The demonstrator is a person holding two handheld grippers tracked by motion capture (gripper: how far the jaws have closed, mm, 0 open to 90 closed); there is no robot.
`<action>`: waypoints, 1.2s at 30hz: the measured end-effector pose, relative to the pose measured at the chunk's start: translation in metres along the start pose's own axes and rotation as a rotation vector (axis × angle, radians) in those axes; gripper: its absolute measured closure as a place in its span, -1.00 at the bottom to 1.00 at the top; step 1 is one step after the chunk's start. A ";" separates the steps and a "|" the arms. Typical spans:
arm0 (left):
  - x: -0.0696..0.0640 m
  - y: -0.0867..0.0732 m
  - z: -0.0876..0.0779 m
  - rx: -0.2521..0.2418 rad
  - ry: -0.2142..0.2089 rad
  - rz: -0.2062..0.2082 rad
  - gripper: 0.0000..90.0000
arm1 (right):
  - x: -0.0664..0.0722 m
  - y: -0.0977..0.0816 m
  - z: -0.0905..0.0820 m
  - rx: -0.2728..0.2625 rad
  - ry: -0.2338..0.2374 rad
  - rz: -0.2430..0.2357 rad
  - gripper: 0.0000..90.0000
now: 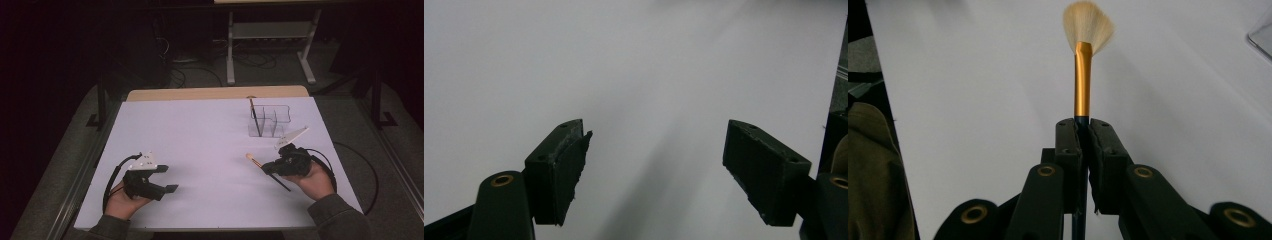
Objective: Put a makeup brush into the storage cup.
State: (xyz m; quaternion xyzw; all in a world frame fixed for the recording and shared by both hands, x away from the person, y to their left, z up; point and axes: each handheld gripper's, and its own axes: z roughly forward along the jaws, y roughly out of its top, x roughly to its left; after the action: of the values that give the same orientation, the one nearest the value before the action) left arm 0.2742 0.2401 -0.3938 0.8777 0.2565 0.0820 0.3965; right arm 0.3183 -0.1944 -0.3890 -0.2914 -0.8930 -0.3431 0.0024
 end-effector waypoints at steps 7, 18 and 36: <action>-0.006 0.012 0.003 -0.013 -0.039 0.002 -0.45 | 0.009 0.006 0.000 -0.024 0.026 -0.032 0.84; -0.014 0.032 0.011 -0.016 -0.087 0.025 -0.43 | 0.022 0.010 0.004 -0.081 0.092 -0.071 0.84; -0.034 0.071 0.023 -0.003 -0.199 0.097 -0.40 | 0.044 0.023 0.018 -0.109 0.175 -0.145 0.84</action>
State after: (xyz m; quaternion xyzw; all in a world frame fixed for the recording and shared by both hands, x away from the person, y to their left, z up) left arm 0.2806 0.1687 -0.3549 0.8923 0.1732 0.0139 0.4167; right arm 0.2975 -0.1465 -0.3794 -0.1947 -0.8881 -0.4146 0.0394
